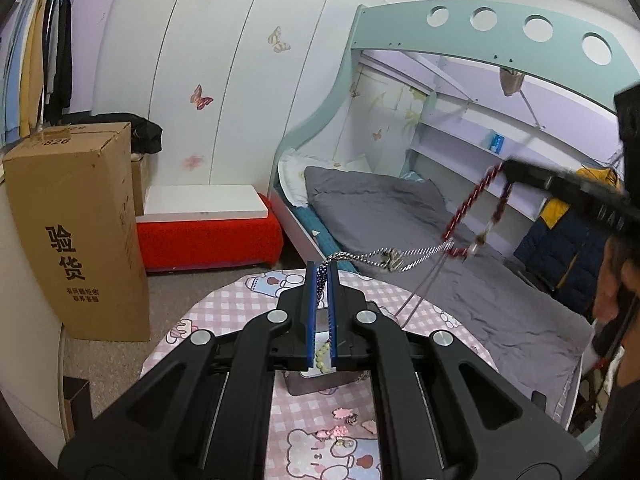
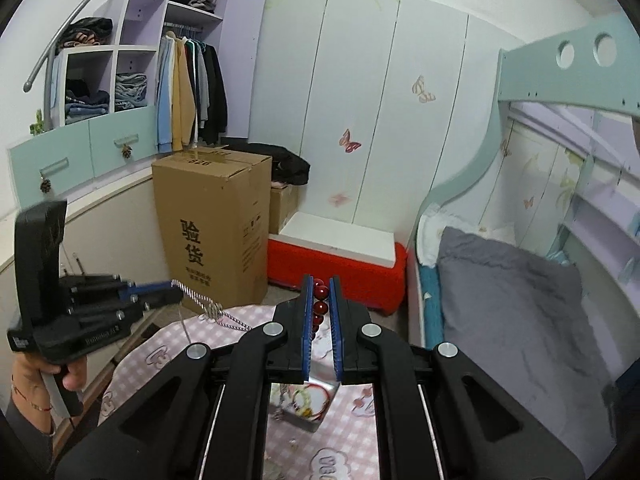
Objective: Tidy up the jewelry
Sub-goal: 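Pull the silver chain and red bead necklace apart and carry them over the tin, then lower both pieces into the grey tin and open both tools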
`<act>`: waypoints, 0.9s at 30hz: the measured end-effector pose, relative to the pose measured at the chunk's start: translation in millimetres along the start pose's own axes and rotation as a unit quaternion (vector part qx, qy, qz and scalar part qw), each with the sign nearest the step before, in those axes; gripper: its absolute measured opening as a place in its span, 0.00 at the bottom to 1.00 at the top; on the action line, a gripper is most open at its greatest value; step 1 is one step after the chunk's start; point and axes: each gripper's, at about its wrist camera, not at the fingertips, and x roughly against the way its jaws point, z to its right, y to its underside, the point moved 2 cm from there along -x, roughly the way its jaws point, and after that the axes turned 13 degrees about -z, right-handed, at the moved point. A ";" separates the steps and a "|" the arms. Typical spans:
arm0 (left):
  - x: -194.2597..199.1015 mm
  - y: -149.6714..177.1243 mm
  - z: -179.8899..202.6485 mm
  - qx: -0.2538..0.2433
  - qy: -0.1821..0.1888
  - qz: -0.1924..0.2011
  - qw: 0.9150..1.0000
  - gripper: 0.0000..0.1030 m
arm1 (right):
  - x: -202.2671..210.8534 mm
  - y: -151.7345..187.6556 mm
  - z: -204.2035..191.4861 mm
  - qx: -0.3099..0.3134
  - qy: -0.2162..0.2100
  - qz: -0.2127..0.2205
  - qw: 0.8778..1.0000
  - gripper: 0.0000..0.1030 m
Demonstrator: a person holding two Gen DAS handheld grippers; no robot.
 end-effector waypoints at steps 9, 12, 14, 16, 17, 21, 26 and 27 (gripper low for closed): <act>-32.3 -11.7 -2.6 0.010 0.010 -0.016 1.000 0.05 | -0.2 -34.8 12.9 -0.002 0.009 0.010 1.000 0.06; -45.1 -11.8 -1.1 0.012 0.013 -0.024 1.000 0.05 | -6.3 -36.4 13.9 0.000 0.004 0.006 1.000 0.06; -57.4 -10.3 2.2 0.009 0.020 -0.033 0.999 0.05 | -15.9 -33.9 14.3 0.001 0.001 -0.001 1.000 0.06; -67.8 -9.5 6.9 0.002 0.021 -0.044 0.999 0.05 | -28.2 -27.4 14.2 0.002 -0.006 -0.012 1.000 0.06; -76.5 -6.8 9.8 0.000 0.022 -0.053 0.998 0.05 | -35.6 -21.9 14.3 0.002 -0.008 -0.019 1.000 0.06; -101.8 2.2 17.3 -0.010 0.021 -0.080 0.997 0.05 | -62.4 1.1 15.3 -0.004 -0.024 -0.044 0.999 0.06; -128.4 15.2 9.7 -0.006 0.010 -0.114 0.993 0.05 | -97.1 32.7 12.8 -0.011 -0.044 -0.084 0.995 0.06; -133.3 17.8 7.6 -0.004 0.007 -0.122 0.992 0.05 | -104.0 39.5 11.9 -0.015 -0.051 -0.091 0.994 0.06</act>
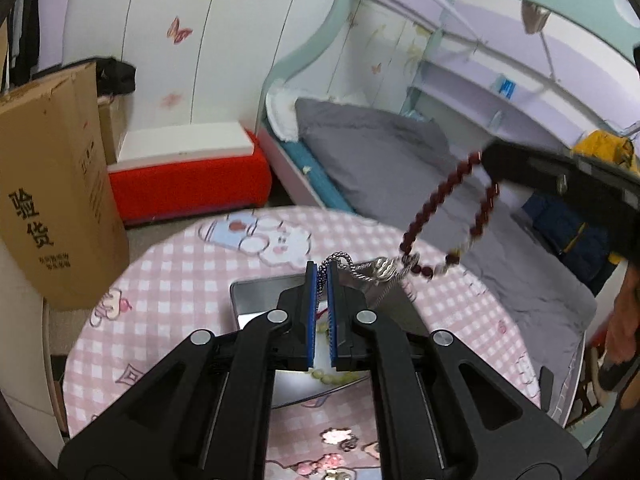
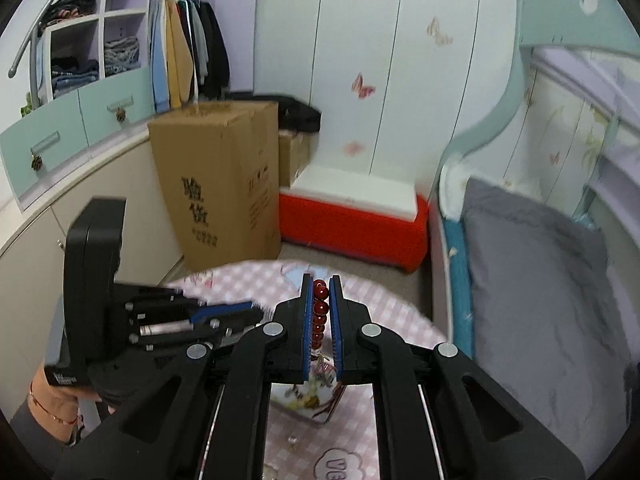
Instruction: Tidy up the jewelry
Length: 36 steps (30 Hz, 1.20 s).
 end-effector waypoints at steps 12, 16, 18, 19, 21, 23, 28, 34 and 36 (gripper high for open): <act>-31.8 15.1 3.3 -0.008 -0.005 -0.065 0.998 0.06 | -63.3 41.3 -7.2 -0.027 -0.035 -0.075 0.996 0.07; -28.5 21.0 9.2 -0.018 -0.006 -0.072 0.997 0.07 | -59.9 47.1 -4.1 -0.039 -0.042 -0.074 0.996 0.09; -23.4 23.5 12.3 -0.022 -0.003 -0.071 0.997 0.15 | -54.1 49.8 -1.3 -0.046 -0.049 -0.068 0.995 0.15; -21.5 25.4 14.5 -0.023 0.000 -0.072 0.997 0.36 | -49.7 50.6 -1.0 -0.048 -0.048 -0.065 0.996 0.17; -14.7 28.6 19.8 -0.030 -0.008 -0.061 0.998 0.56 | -42.7 52.4 -0.5 -0.050 -0.048 -0.059 0.996 0.17; -9.2 32.5 23.2 -0.036 -0.008 -0.058 0.998 0.56 | -32.6 56.8 -1.1 -0.054 -0.049 -0.053 0.996 0.17; 9.9 47.9 34.5 -0.050 -0.013 -0.045 0.998 0.56 | -17.2 73.9 -4.5 -0.048 -0.038 -0.048 0.997 0.18; 28.2 69.7 42.8 -0.060 -0.029 -0.034 0.997 0.56 | -5.0 104.9 -12.8 -0.045 -0.036 -0.051 0.997 0.18; 32.2 78.5 43.0 -0.058 -0.037 -0.031 0.997 0.56 | -6.3 115.1 -15.1 -0.045 -0.036 -0.055 0.997 0.18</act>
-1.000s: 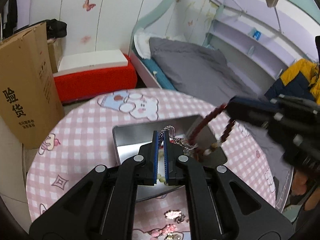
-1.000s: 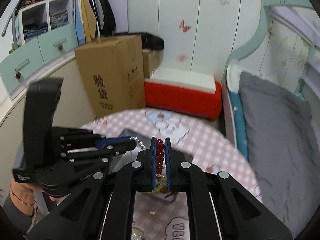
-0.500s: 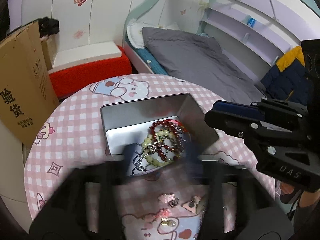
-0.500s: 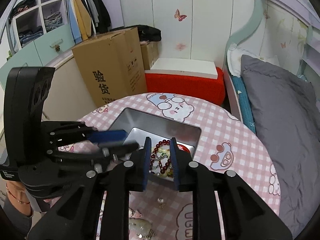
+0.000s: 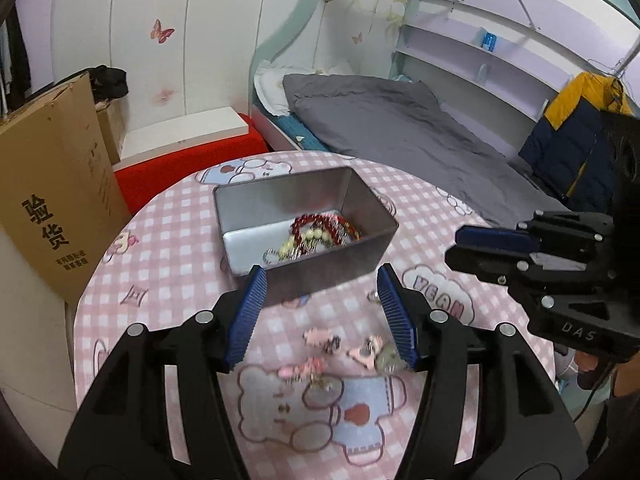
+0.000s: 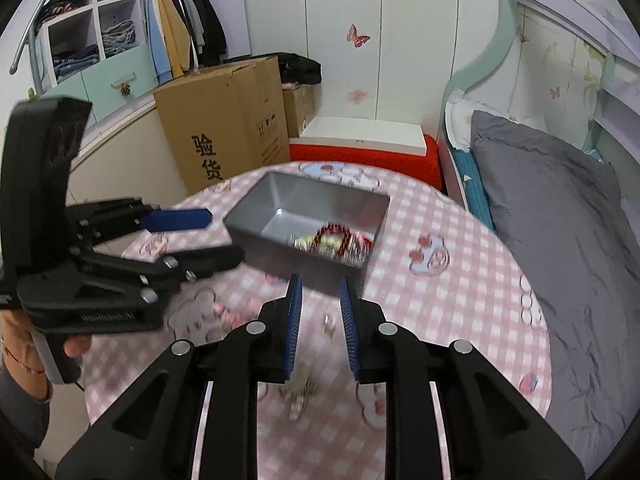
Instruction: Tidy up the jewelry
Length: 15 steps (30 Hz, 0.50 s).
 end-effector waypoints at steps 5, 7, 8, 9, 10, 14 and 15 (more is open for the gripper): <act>0.6 22.3 -0.4 0.002 -0.011 -0.003 1.000 0.56 | -10.2 26.8 -1.8 -0.007 -0.012 -0.015 1.000 0.19; -3.2 31.3 -2.0 0.004 -0.015 -0.009 1.000 0.56 | -13.9 35.0 -1.7 -0.012 -0.016 -0.018 1.000 0.19; -5.8 36.9 -2.5 0.005 -0.018 -0.013 1.000 0.56 | -16.1 39.5 -1.2 -0.015 -0.019 -0.020 1.000 0.20; -7.3 41.0 -3.0 0.005 -0.022 -0.015 1.000 0.56 | -17.2 42.7 -2.1 -0.018 -0.020 -0.021 0.999 0.20; -10.1 46.6 -2.2 0.003 -0.025 -0.017 1.000 0.56 | -19.6 46.8 -1.8 -0.022 -0.021 -0.022 0.999 0.22; -25.4 64.3 5.2 -0.008 -0.034 -0.033 0.999 0.56 | -28.2 61.2 -2.1 -0.031 -0.022 -0.026 0.999 0.24; -28.7 66.5 6.9 -0.011 -0.036 -0.036 0.999 0.56 | -29.4 63.5 -2.8 -0.032 -0.023 -0.028 0.999 0.24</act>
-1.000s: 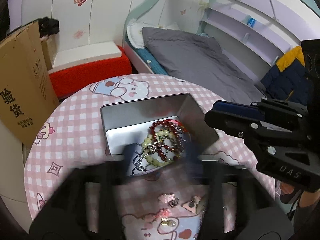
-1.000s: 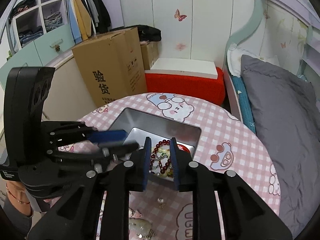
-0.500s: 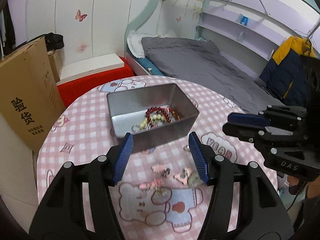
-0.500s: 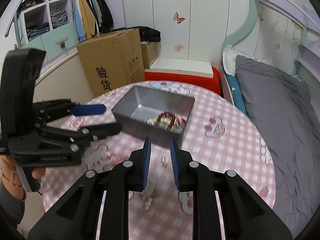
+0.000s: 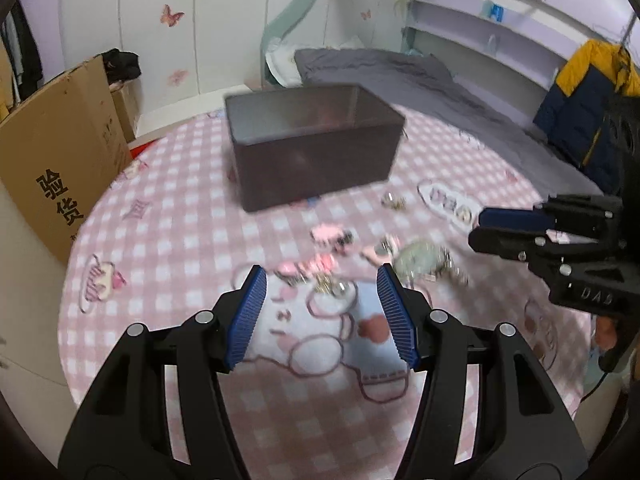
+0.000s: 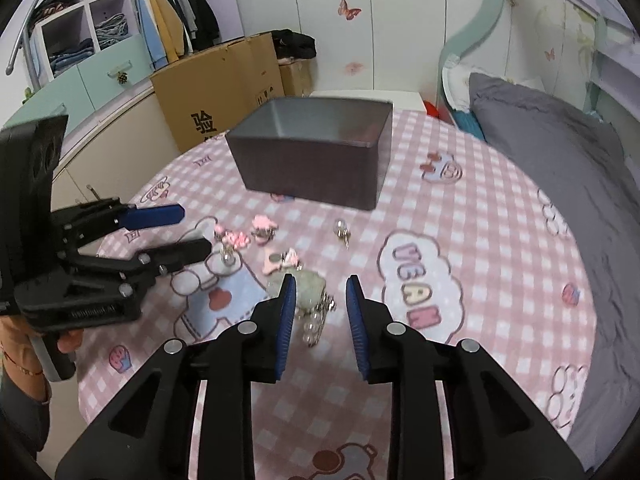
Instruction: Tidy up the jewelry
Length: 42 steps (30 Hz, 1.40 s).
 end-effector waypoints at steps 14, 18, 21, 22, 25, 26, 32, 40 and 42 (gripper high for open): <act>-22.5 5.0 16.5 -0.018 -0.021 -0.021 0.999 0.34 | -8.4 11.6 8.4 -0.009 -0.006 0.000 1.000 0.28; -28.4 3.3 19.3 -0.022 -0.021 -0.031 0.999 0.23 | -9.6 10.9 8.9 -0.010 -0.008 0.001 1.000 0.28; -28.6 2.2 19.6 -0.022 -0.017 -0.031 0.999 0.15 | -10.4 9.4 8.4 -0.009 -0.008 0.002 1.000 0.28; -28.5 2.3 18.9 -0.020 -0.015 -0.031 0.999 0.13 | -11.4 8.4 8.2 -0.008 -0.008 0.001 1.000 0.29; -27.8 2.3 16.5 -0.016 -0.009 -0.030 0.999 0.12 | -14.7 6.4 6.3 -0.007 -0.009 -0.001 1.000 0.29; -26.9 2.6 15.8 -0.015 -0.008 -0.029 0.999 0.12 | -15.9 5.4 5.4 -0.006 -0.010 -0.002 1.000 0.29; -19.9 6.7 7.6 -0.010 0.006 -0.019 1.000 0.11 | -25.8 -7.2 -10.1 0.016 -0.001 -0.001 1.000 0.36; -3.7 12.8 -14.4 0.011 0.036 -0.002 0.999 0.11 | -52.0 -24.4 -34.8 0.053 0.017 -0.014 0.998 0.44; 1.1 12.5 -21.3 0.020 0.049 0.004 0.999 0.11 | -57.3 -27.8 -37.2 0.057 0.025 -0.019 0.998 0.44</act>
